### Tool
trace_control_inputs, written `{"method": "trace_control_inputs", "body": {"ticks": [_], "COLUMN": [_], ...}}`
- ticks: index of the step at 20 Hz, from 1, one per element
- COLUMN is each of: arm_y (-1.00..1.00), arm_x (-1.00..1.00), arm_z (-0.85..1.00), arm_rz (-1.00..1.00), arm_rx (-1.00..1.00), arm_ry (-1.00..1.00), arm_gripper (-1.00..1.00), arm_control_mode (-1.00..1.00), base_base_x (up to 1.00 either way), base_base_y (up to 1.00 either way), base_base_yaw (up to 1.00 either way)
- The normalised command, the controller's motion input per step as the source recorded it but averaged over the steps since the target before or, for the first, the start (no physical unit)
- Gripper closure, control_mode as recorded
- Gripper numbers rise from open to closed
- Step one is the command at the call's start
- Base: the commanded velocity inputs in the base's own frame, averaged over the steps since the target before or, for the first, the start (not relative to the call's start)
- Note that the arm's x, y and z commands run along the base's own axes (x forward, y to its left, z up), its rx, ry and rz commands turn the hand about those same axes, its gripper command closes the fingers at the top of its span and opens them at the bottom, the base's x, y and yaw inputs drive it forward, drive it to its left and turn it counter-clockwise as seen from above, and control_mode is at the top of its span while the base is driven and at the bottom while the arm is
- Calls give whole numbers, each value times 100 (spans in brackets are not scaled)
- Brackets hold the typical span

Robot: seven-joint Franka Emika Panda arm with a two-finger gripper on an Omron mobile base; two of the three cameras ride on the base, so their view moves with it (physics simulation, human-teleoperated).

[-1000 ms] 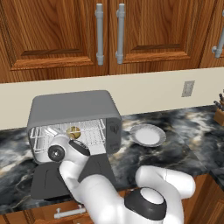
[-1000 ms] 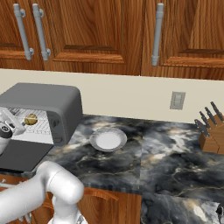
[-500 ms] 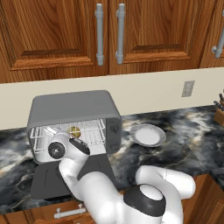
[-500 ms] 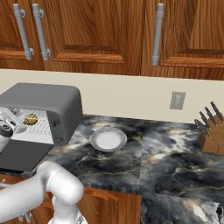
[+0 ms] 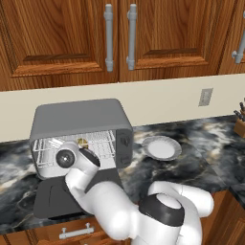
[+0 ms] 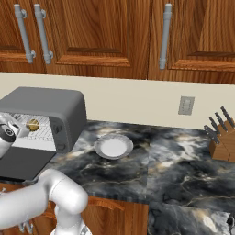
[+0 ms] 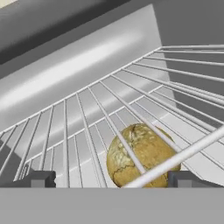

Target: Open the toaster oven door. Place the bread on the bottom rack in the toaster oven and place the chicken drumstick on the top rack.

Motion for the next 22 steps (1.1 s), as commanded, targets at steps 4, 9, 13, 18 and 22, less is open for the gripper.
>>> {"method": "trace_control_inputs", "body": {"ticks": [4,9,13,18,22], "arm_y": [12,20,12,11,19], "arm_x": [0,-2,-12,-25,-36], "arm_z": [-29,-25,-20,-21,-28], "arm_rz": [0,0,0,-2,-4], "arm_rx": [-7,-6,-3,-2,-3], "arm_ry": [7,3,1,0,3], "arm_gripper": [-100,100,100,100,100], "arm_control_mode": [-100,-100,-100,-100,-100], "base_base_x": [0,0,0,0,0], "base_base_y": [0,0,0,0,0], "base_base_yaw": [0,0,0,0,0]}}
